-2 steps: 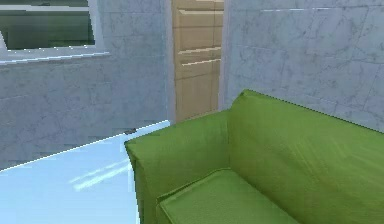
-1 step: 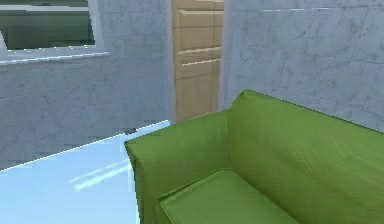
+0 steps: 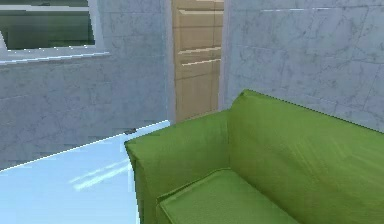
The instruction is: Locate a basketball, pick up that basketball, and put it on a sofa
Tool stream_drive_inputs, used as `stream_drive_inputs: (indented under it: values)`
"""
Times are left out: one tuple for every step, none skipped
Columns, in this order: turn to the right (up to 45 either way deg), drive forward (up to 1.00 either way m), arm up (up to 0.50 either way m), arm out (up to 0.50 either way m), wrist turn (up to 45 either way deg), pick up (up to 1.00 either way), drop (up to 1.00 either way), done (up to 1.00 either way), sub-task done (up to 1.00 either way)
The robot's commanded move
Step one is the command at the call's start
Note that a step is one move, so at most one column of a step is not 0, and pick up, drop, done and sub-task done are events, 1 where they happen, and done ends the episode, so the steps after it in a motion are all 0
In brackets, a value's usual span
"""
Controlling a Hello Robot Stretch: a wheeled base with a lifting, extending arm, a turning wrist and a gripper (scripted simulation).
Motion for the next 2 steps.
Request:
stream_drive_inputs:
  values:
    - [0.0,0.0,0.1,0.0,0.0,0.0,0.0,0.0,0.0]
    - [0.0,0.0,0.0,-0.08,0.0,0.0,0.0,0.0,0.0]
